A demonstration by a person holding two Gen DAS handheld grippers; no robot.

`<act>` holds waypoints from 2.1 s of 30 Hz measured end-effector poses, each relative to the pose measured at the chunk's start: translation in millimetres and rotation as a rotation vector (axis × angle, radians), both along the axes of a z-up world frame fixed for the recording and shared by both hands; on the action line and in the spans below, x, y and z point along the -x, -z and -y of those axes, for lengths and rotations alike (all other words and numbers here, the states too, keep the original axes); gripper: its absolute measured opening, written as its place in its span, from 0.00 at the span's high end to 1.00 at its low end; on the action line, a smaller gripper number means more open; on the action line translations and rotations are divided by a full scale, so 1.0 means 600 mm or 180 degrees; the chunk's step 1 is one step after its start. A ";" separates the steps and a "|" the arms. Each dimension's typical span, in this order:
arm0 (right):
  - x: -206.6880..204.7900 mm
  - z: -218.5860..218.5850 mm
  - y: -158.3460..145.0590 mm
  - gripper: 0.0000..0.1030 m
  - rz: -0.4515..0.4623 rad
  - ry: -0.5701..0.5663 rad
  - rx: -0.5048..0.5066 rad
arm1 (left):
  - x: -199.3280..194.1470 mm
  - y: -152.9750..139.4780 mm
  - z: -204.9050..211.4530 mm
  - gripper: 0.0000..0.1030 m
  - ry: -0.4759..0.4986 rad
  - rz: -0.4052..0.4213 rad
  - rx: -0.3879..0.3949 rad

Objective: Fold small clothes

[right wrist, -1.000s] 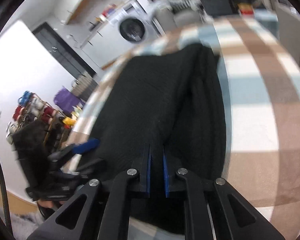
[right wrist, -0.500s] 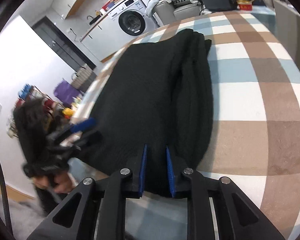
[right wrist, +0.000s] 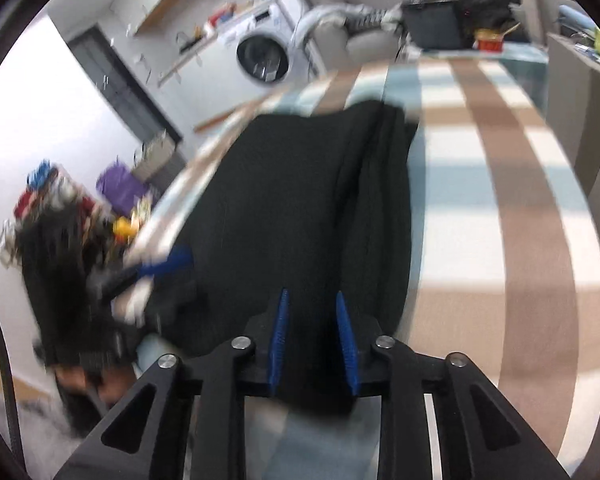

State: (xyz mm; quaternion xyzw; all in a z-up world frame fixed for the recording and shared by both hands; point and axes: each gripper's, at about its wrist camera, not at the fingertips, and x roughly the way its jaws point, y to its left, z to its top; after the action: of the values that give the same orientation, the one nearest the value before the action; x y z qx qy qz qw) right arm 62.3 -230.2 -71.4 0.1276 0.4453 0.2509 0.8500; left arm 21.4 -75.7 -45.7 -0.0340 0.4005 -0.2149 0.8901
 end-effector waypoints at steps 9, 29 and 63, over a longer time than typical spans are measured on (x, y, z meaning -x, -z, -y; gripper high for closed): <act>-0.198 -0.019 0.035 0.74 -0.0226 0.0343 -0.0235 | -0.011 0.036 0.090 0.23 0.0293 0.0020 -0.0379; -0.198 -0.012 0.022 0.84 -0.0190 0.0203 -0.0286 | -0.001 0.015 0.037 0.23 0.0215 0.0056 -0.0094; -0.065 -0.037 0.060 0.62 -0.0299 -0.0001 0.0267 | -0.088 0.063 -0.174 0.68 -0.0832 -0.0359 0.0010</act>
State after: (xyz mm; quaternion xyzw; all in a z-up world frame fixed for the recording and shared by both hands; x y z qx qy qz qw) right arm 101.1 -207.8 -107.2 0.1034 0.4948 0.2259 0.8327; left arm 74.0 28.8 -83.4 -0.0992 0.4416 -0.0955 0.8866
